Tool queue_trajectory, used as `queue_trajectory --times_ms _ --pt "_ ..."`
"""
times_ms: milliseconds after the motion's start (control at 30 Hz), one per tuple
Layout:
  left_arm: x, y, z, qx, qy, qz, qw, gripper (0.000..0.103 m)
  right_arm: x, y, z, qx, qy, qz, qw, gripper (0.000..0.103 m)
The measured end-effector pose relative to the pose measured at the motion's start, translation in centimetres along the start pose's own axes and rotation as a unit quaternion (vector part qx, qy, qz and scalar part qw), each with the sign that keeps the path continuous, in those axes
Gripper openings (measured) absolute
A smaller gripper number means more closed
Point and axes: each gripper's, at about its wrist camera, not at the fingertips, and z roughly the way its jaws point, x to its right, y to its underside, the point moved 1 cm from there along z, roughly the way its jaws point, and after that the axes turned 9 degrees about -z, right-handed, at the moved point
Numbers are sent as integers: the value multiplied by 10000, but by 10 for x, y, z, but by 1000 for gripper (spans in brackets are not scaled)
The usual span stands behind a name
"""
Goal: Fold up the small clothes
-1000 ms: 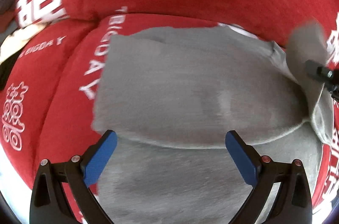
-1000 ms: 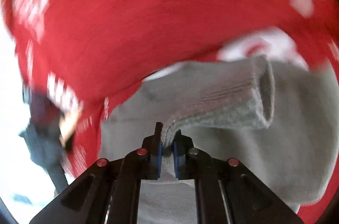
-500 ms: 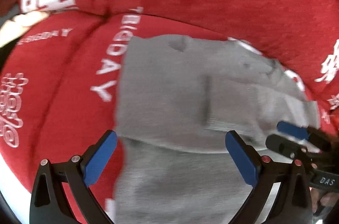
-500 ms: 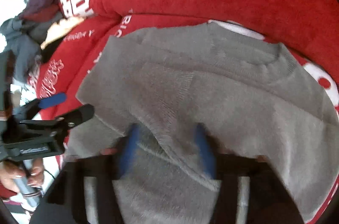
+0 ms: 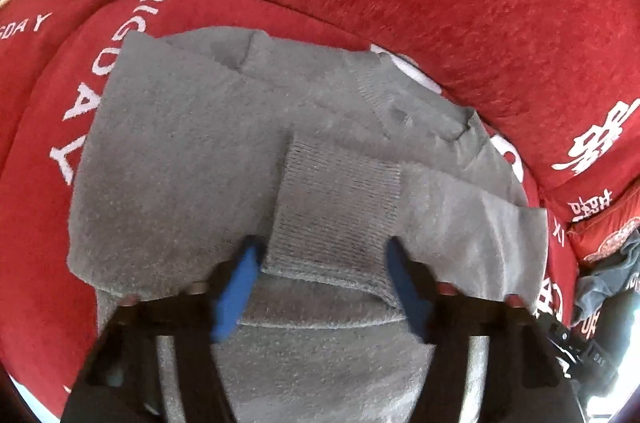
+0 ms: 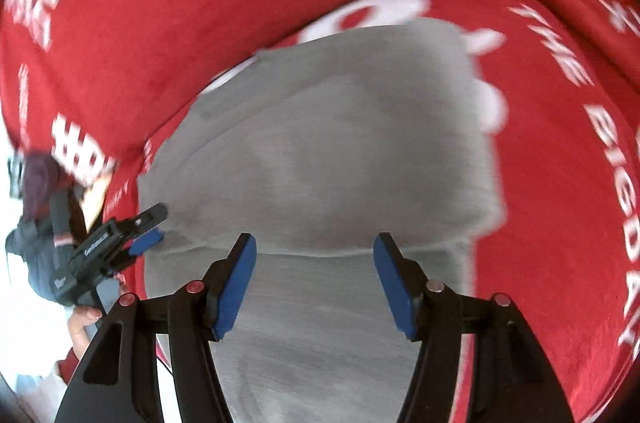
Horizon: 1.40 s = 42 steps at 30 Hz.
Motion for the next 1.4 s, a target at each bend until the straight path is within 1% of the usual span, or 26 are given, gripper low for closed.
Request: queue_trajectory --times_ms 33,67,133,267,300,367,467,500,567,600,633,667,700,733,767,800,867,933,1000,1100,1133,1167,1200,1233,1300,1400 --pt "0 -1 0 -11 10 3 10000 21 7 2 -2 15 -26 113 9999 65" --pt "0 -2 1 -85 107 -20 9999 17 10 4 -3 20 -44 187 9998 65" --pt "1 -2 -3 0 173 -55 9998 17 14 6 -5 24 -81 272 9996 65" --pt "7 3 -30 418 253 196 9986 15 16 7 -10 100 -86 324 9994 65" --pt "6 5 -31 432 210 239 9986 15 17 7 -12 146 -80 328 9993 65" --pt "-5 9 -20 287 5 276 9992 15 22 6 -18 200 -53 343 9992 65" --pt "-20 12 -7 147 -98 245 9995 15 29 5 -16 181 24 429 9989 65" --pt "-21 12 -7 191 -57 249 9995 16 31 5 -16 191 38 473 9987 65" --pt "-17 13 -9 265 -136 313 9991 16 35 4 -19 247 115 516 9983 65" --pt "-15 14 -11 352 -267 343 9984 17 37 3 -21 282 168 532 9980 65" --pt "-14 15 -12 371 -355 376 9980 23 39 2 -22 312 215 570 9977 65" --pt "-13 15 -13 387 -472 397 9973 27 42 2 -23 326 222 624 9973 65" --pt "-13 15 -15 449 -671 415 9959 36 47 2 -22 331 187 736 9966 65" --pt "-16 15 -18 484 -740 419 9952 50 54 2 -22 344 125 892 9953 65" --pt "-16 16 -20 530 -805 413 9945 56 59 2 -21 365 40 1060 9937 65" --pt "-17 15 -24 604 -877 388 9936 60 66 1 -20 388 -75 1249 9914 65" --pt "-19 15 -30 644 -893 381 9932 60 78 1 -19 459 -278 1575 9861 61" --pt "-19 13 -36 686 -858 381 9932 60 88 2 -22 597 -443 1911 9788 61" --pt "-17 13 -35 691 -850 456 9929 60 96 3 -27 722 -479 2083 9742 61" --pt "-10 13 -24 643 -1040 582 9908 60 107 6 -28 699 -455 2185 9723 61" --pt "-8 14 -20 638 -1100 593 9901 60 112 7 -24 612 -549 2233 9713 59" --pt "-9 14 -17 636 -1150 587 9896 60 114 7 -20 538 -667 2268 9702 52" --pt "-8 14 -15 623 -1196 568 9892 60 115 7 -14 410 -800 2269 9698 47" --pt "-9 15 -14 624 -1221 560 9890 60 114 5 -10 316 -805 2212 9714 42" --pt "-10 16 -16 625 -1259 570 9884 60 106 1 -7 226 -643 1911 9792 42" --pt "-13 17 -23 591 -1154 634 9895 60 88 -5 -9 101 -119 1250 9920 42"
